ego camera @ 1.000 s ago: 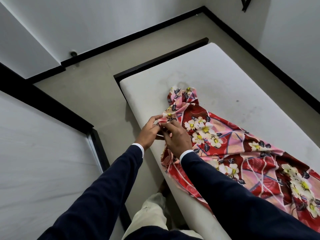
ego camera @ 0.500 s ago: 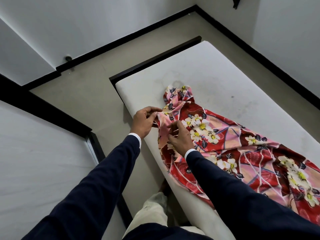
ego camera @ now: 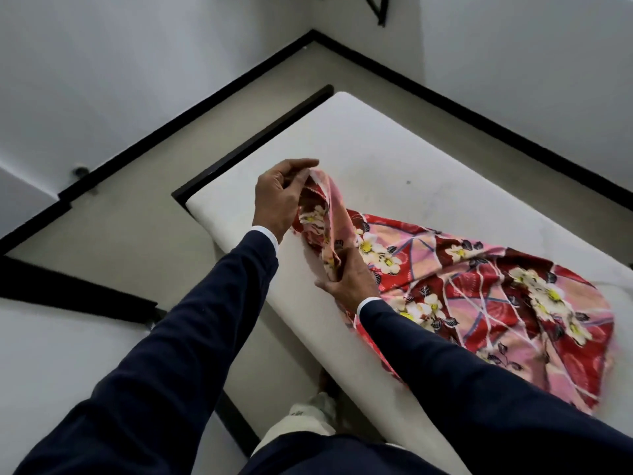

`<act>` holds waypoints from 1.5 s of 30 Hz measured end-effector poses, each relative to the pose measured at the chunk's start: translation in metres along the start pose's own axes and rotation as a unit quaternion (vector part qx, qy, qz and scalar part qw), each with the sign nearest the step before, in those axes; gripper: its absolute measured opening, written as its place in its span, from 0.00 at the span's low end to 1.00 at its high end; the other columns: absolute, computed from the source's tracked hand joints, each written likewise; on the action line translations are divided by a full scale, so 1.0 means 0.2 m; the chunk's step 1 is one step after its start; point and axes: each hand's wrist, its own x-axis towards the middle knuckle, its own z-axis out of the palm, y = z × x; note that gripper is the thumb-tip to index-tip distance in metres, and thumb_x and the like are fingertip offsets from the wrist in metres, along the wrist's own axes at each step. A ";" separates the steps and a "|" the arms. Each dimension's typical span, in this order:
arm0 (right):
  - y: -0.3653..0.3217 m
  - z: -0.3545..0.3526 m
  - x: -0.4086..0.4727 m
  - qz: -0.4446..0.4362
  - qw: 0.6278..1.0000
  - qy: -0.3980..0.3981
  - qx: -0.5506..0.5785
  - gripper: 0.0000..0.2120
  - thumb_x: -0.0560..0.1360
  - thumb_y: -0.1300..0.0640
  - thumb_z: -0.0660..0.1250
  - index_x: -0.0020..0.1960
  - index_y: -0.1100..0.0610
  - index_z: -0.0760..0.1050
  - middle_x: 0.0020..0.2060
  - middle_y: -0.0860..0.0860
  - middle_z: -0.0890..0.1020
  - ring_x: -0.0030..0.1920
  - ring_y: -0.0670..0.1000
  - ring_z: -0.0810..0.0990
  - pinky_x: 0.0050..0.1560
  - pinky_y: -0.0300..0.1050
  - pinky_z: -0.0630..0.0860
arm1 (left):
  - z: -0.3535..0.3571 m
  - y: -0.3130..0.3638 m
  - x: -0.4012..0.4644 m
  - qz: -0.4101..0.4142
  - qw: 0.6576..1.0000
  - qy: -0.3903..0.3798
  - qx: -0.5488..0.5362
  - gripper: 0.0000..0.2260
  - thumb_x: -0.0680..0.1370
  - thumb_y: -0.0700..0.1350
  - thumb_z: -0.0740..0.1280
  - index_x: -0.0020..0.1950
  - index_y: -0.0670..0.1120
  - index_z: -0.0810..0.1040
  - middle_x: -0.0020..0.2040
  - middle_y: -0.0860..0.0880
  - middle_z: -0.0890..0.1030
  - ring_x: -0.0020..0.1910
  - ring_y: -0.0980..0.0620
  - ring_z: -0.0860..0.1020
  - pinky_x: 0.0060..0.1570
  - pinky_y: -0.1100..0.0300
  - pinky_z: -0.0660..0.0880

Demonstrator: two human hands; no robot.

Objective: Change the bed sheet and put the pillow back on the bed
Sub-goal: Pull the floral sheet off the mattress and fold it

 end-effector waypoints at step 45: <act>0.78 -0.81 -0.20 0.138 0.987 0.050 0.057 0.14 0.80 0.61 0.65 0.64 0.58 0.80 0.55 0.51 0.83 0.55 0.52 0.80 0.58 0.43 0.73 | 0.47 -0.01 0.48 0.059 0.996 0.039 0.049 0.13 0.77 0.39 0.59 0.49 0.52 0.82 0.51 0.49 0.84 0.52 0.53 0.81 0.60 0.54 0.77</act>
